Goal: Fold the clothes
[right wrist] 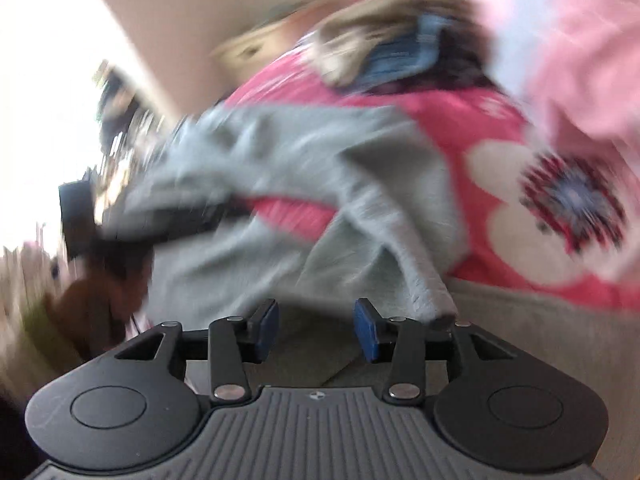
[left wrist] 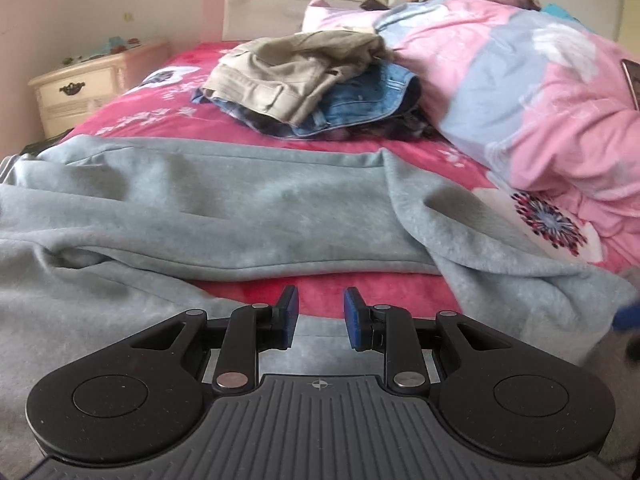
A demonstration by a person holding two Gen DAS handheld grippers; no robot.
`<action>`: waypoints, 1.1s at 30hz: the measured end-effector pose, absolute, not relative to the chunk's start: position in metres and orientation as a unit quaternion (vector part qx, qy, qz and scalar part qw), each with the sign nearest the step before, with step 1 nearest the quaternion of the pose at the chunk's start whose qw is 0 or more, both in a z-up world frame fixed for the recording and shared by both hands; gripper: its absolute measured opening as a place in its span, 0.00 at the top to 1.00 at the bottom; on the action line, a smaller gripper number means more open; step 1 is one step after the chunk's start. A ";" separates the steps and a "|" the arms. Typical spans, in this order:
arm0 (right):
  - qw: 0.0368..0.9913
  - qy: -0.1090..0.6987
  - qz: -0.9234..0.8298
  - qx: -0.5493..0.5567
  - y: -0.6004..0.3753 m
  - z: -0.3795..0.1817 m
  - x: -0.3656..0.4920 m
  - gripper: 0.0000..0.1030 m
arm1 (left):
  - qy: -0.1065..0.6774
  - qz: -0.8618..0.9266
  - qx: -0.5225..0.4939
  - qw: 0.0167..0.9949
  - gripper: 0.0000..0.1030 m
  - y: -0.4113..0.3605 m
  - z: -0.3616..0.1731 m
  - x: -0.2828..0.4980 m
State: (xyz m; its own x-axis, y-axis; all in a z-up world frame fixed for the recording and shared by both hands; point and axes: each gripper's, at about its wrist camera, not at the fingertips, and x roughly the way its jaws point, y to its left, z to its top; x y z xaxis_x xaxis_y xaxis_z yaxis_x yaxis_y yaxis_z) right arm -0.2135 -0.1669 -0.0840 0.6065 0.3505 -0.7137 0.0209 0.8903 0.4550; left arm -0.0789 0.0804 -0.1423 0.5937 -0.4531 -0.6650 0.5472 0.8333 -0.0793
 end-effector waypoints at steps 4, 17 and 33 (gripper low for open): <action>0.870 0.406 0.044 0.277 -0.195 -0.084 -0.212 0.54 | 0.357 -0.283 0.067 0.888 0.76 0.079 -0.144 -0.079; 0.873 0.470 0.010 0.131 -0.195 -0.112 -0.155 0.95 | 0.359 -0.314 0.083 0.875 0.76 0.064 -0.147 -0.090; 0.776 0.296 -0.228 -0.508 -0.193 -0.069 -0.158 0.41 | 0.357 -0.335 0.096 0.867 0.76 0.045 -0.154 -0.089</action>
